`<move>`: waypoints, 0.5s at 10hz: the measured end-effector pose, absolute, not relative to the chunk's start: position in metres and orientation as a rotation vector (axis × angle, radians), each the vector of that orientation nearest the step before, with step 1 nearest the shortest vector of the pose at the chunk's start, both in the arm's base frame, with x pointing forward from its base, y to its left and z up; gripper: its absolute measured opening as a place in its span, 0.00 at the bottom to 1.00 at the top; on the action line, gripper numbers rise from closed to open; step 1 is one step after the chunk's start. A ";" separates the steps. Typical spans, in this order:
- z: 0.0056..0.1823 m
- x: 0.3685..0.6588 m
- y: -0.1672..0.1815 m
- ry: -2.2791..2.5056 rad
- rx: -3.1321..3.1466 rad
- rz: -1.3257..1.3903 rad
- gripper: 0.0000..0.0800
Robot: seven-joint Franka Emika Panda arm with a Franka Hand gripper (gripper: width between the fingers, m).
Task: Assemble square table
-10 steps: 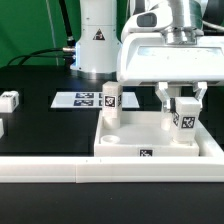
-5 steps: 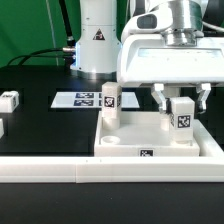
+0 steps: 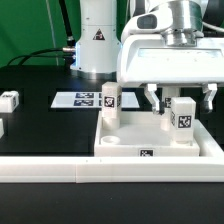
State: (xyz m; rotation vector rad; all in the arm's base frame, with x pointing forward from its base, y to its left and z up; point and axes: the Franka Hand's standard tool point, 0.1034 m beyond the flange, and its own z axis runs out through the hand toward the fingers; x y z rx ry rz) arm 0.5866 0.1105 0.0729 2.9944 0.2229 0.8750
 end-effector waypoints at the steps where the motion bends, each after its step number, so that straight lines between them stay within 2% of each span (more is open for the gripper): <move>1: 0.073 0.587 0.110 0.225 2.994 0.875 0.81; 2: 0.073 0.587 0.110 0.229 2.995 0.867 0.81; 5: 0.096 0.593 0.112 0.220 3.009 0.865 0.81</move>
Offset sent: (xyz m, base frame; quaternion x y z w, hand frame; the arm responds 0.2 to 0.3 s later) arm 0.0020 -0.0042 0.0302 -0.0125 -0.0317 0.0121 0.9993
